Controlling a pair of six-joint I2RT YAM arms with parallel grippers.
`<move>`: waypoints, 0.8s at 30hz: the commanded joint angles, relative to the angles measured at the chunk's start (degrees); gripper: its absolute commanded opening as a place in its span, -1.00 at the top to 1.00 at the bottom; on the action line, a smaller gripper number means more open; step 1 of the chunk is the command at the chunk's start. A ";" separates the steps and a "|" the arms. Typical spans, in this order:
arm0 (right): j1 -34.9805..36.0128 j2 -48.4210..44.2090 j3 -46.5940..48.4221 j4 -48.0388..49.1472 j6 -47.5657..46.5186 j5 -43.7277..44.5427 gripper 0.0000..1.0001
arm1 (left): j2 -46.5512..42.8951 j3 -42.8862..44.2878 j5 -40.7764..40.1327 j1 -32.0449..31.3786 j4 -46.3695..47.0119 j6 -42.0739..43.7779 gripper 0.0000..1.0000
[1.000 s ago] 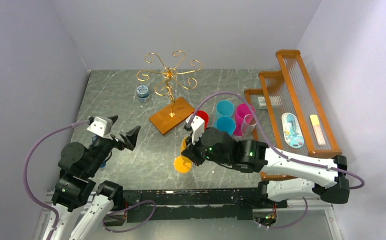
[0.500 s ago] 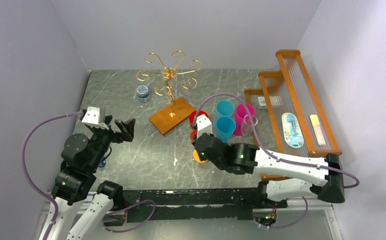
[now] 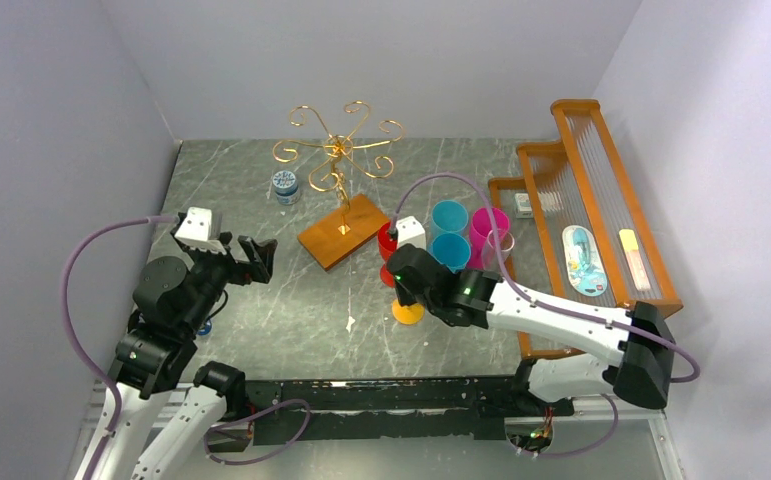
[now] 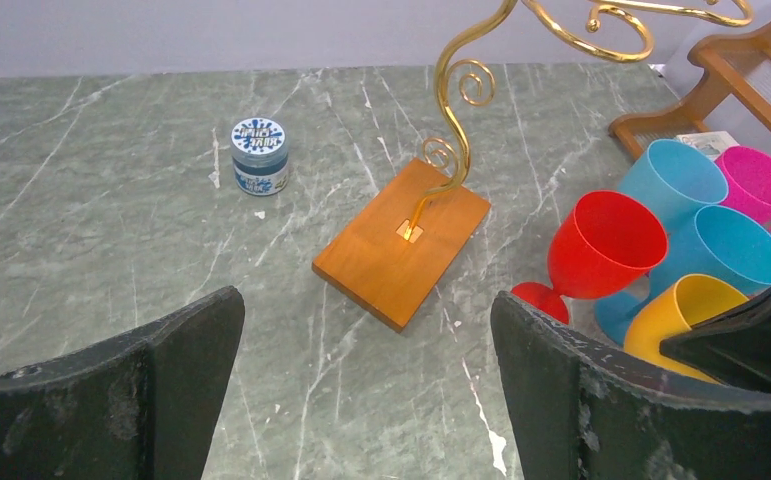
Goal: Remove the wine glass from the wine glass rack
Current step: Place the wine glass at the center of the board.
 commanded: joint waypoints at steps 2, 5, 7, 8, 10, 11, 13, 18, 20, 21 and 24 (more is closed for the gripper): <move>-0.09 4.84 2.82 -2.75 -0.25 3.21 1.00 | 0.87 2.49 -0.17 0.37 -1.80 -0.16 -0.95; -0.08 6.82 3.83 -5.25 -0.94 3.39 0.89 | 0.96 2.56 -0.60 0.41 -1.89 0.25 -0.94; -0.06 7.53 4.20 -6.31 -0.50 3.48 0.81 | 1.11 2.61 -1.29 0.37 -1.89 0.12 -0.94; -0.09 7.70 4.30 -6.40 -0.53 3.21 0.77 | 1.09 2.65 -1.60 0.35 -1.84 -0.01 -0.94; -0.06 7.55 4.32 -6.09 -0.85 2.13 0.71 | 1.16 2.74 -1.69 0.42 -1.67 -0.14 -0.94; -0.04 7.33 4.32 -5.84 -0.91 1.93 0.69 | 1.22 2.82 -1.56 0.37 -1.63 -0.22 -0.94; -0.04 6.78 4.38 -5.41 -0.94 1.66 0.67 | 1.50 2.91 -1.45 0.34 -1.69 -0.19 -0.94; -0.06 5.26 4.96 -5.46 -1.08 1.92 0.60 | 1.71 3.08 -1.60 0.35 -1.97 -0.31 -0.94; -0.05 4.50 5.16 -5.65 -0.93 2.03 0.42 | 1.82 3.09 -1.53 0.39 -1.97 -0.26 -0.94; -0.07 4.13 5.19 -5.60 -0.92 1.81 0.39 | 1.82 3.13 -1.42 0.39 -1.89 -0.19 -0.94; -0.04 2.87 5.39 -5.40 -0.63 0.93 0.18 | 2.18 3.05 0.81 0.35 -1.17 0.88 -0.94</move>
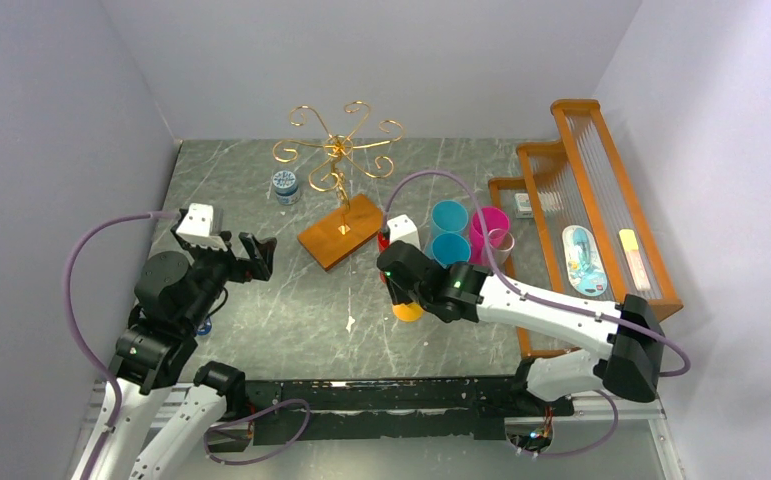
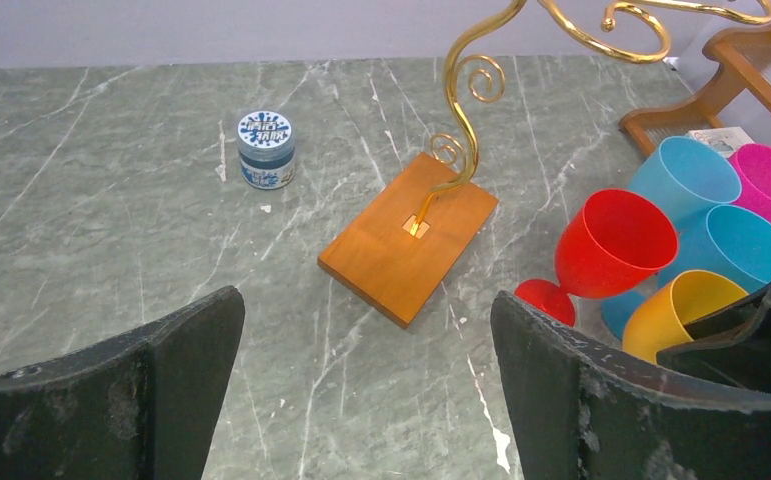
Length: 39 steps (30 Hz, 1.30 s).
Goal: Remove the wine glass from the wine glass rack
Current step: Place the wine glass at the center of the board, then reset both arms
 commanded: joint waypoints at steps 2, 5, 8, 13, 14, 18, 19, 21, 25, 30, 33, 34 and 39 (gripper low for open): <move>-0.08 -3.32 1.35 -0.12 -0.05 -1.09 0.12 | 1.09 2.17 2.37 0.35 -0.61 1.08 -0.94; -0.11 -4.20 2.39 -0.66 0.08 -1.02 0.10 | 1.96 3.12 -0.12 0.34 -2.17 -0.20 -0.94; -0.12 -5.21 3.76 -1.35 -0.20 -1.31 -0.04 | 2.15 3.66 0.08 0.34 -2.01 0.20 -0.94; -0.14 -8.66 5.66 -0.48 -2.04 -3.48 -0.13 | 3.07 6.27 -2.82 0.34 -5.59 -1.41 -0.94; -0.15 -9.82 5.64 0.31 -2.56 -3.36 -0.15 | 3.18 6.64 -2.87 0.34 -6.14 -0.91 -0.94; -0.31 -15.13 4.22 4.67 -6.82 5.37 -0.32 | 4.90 7.54 -1.83 0.34 -7.17 2.20 -0.94; -0.92 -15.88 4.46 5.30 -8.73 7.83 -0.37 | 6.30 8.11 -1.71 0.39 -8.08 3.13 -0.95; -3.30 -16.05 6.88 4.88 -11.19 10.97 -0.40 | 9.85 10.12 -3.81 0.34 -10.71 3.43 -0.94; -11.90 -14.30 12.19 4.19 -13.87 8.61 -0.49 | 16.61 14.26 -7.01 0.40 -13.47 2.98 -0.94; -30.18 -6.89 25.47 -0.46 -10.80 -8.71 -0.56 | 20.50 19.69 -10.29 0.43 -12.64 0.32 -0.94; -35.93 -2.67 33.38 -2.67 -8.99 -15.92 -0.77 | 24.08 26.55 -12.47 0.64 -14.82 0.94 -0.94; -37.24 -1.60 35.38 -3.25 -9.01 -16.65 -0.90 | 25.76 29.19 -12.67 0.73 -16.08 1.57 -0.94; -40.31 2.23 42.76 -7.36 -9.63 -19.47 -1.00 | 31.61 38.10 -15.49 2.90 -17.59 3.64 -0.94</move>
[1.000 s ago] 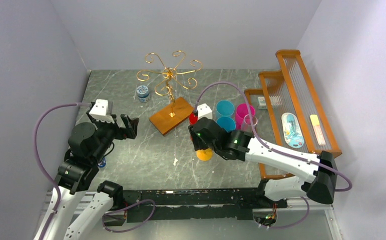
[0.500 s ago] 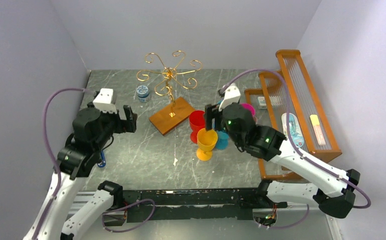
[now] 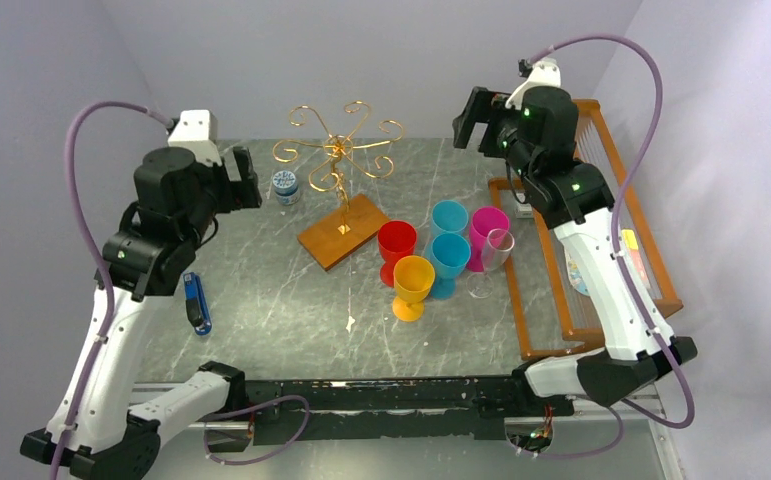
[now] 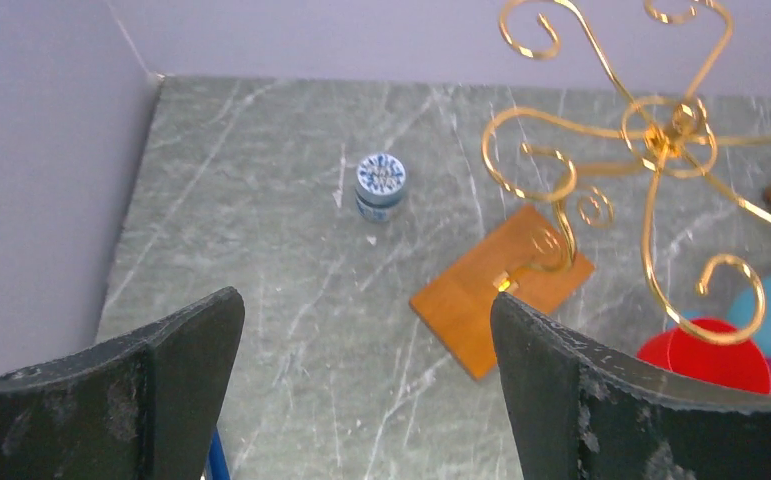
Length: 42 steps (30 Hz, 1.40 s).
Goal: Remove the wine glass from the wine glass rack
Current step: Reset both arms
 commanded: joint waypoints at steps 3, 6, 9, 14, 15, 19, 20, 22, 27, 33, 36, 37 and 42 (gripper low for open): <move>-1.36 0.21 2.02 -4.16 -1.58 -6.30 -1.00 | 5.95 6.62 1.60 7.25 -1.58 2.11 -0.94; -1.36 -1.45 -0.19 -4.84 -2.42 -3.56 -1.00 | 8.69 7.72 10.33 15.49 -2.00 0.92 -0.94; -1.40 -3.33 -3.12 -4.37 -3.98 -5.35 -1.00 | 9.54 6.85 17.93 22.81 -0.67 -1.04 -0.94; -1.36 -4.08 -3.68 -5.03 -3.37 -3.54 -1.00 | 8.16 3.69 23.30 24.60 2.32 -5.06 -0.95; -1.36 -3.84 -3.33 -5.42 -2.71 -1.73 -1.00 | 7.68 3.19 22.83 24.60 2.36 -5.02 -0.94; -1.36 -3.13 -2.91 -5.87 -2.12 0.20 -1.00 | 6.35 1.72 22.61 24.60 2.49 -4.06 -0.94; -1.34 -2.99 -2.84 -5.86 -1.78 0.69 -1.00 | 6.18 1.47 22.99 24.60 2.35 -3.89 -0.94; -1.41 -3.24 -3.72 -4.98 -0.25 2.03 -1.00 | 5.67 0.93 23.91 24.63 2.36 -3.51 -0.94; -1.36 -3.25 -4.53 -3.89 0.56 2.18 -1.00 | 4.39 0.16 24.13 24.60 2.66 -3.05 -0.94; -1.36 -2.21 -4.26 -4.48 -0.52 2.62 -1.00 | 4.10 0.33 24.22 24.60 2.47 -2.64 -0.95; -1.36 -3.74 -5.94 -2.70 -0.72 2.31 -1.00 | 3.77 -0.09 24.47 24.60 2.80 -2.61 -0.94; -1.36 -4.54 -6.93 -1.57 -0.93 1.83 -1.00 | 3.57 -0.47 24.59 24.60 3.06 -2.61 -0.94; -1.36 -7.58 -10.12 1.47 -2.30 0.74 -1.00 | 3.13 -1.62 25.04 24.60 3.17 -2.26 -0.94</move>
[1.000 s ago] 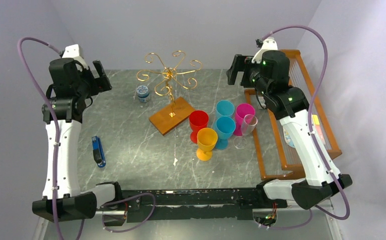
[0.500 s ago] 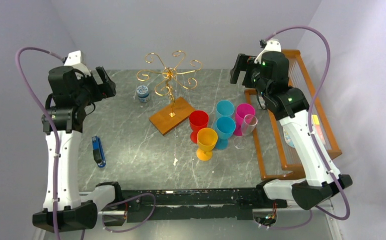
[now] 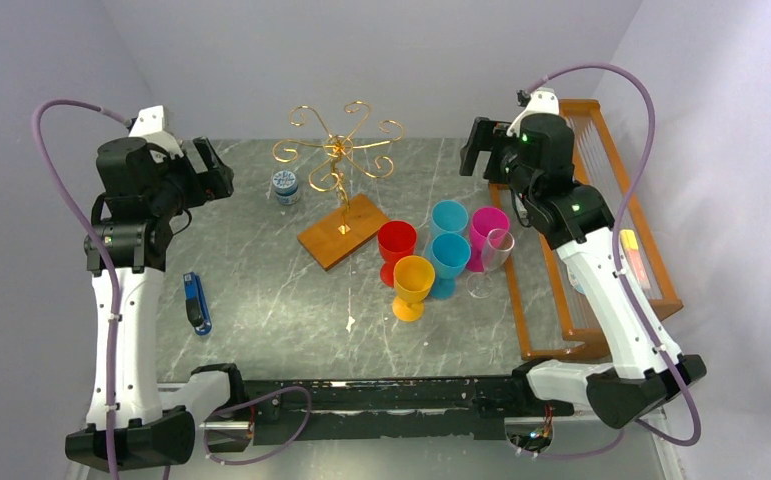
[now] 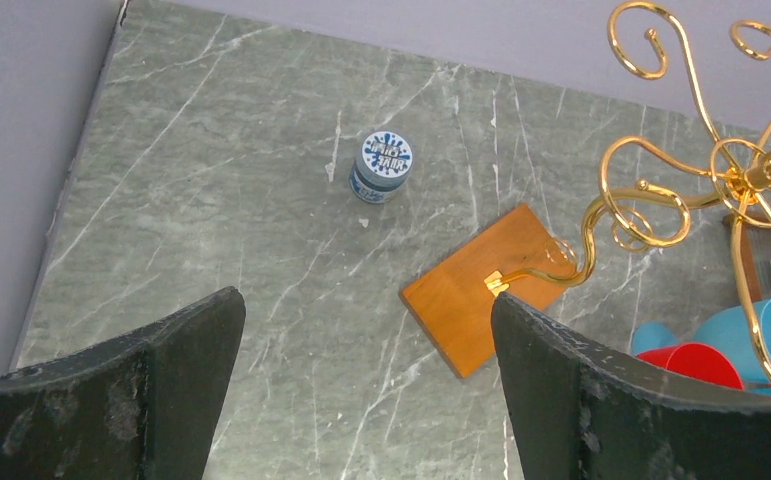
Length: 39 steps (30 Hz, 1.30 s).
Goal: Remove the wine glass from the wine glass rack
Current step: Reset both arms
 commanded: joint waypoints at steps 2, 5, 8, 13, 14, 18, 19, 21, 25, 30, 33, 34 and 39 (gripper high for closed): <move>-0.42 -2.61 -1.07 2.94 -1.70 -0.14 -1.00 | -0.93 -0.95 1.58 0.28 1.01 1.03 -0.94; -0.42 -2.73 -1.34 2.77 -1.94 -1.11 -1.00 | -0.58 0.09 2.02 0.29 1.03 1.18 -0.94; -0.42 -2.99 -2.20 3.35 -2.46 -2.66 -1.00 | 0.59 2.29 4.29 0.28 0.92 1.21 -0.94; -0.41 -3.08 -2.62 3.87 -2.64 -3.68 -1.00 | 0.12 1.32 3.74 0.28 1.05 0.81 -0.94; -0.42 -3.02 -2.75 3.94 -2.53 -3.99 -1.00 | -0.10 0.92 3.90 0.28 1.58 0.78 -0.94; -0.38 -2.99 -2.84 4.13 -2.19 -4.25 -1.00 | -0.07 1.19 4.39 0.28 1.57 0.97 -0.94; -0.41 -2.99 -2.93 4.28 -2.10 -4.21 -1.00 | 0.00 1.23 4.57 0.30 1.42 1.13 -0.95; -0.43 -2.85 -2.88 4.12 -2.04 -4.83 -1.00 | -0.02 1.18 4.37 0.28 1.10 1.33 -0.95; -0.42 -2.49 -2.56 3.80 -2.06 -5.41 -1.00 | -1.45 -0.24 3.50 0.28 2.40 0.88 -0.94; -0.42 -2.75 -2.60 3.95 -2.04 -5.82 -1.00 | -1.35 0.16 3.11 0.28 1.92 1.09 -0.94; -0.42 -2.90 -2.62 3.86 -1.90 -5.85 -1.00 | -1.30 0.37 3.06 0.28 1.65 1.23 -0.94; -0.42 -2.95 -2.60 3.86 -2.01 -5.84 -1.00 | -1.36 0.29 3.18 0.28 1.76 1.23 -0.94; -0.42 -2.93 -2.16 4.01 -2.30 -6.05 -1.00 | -1.34 0.02 3.35 0.30 2.01 0.90 -0.94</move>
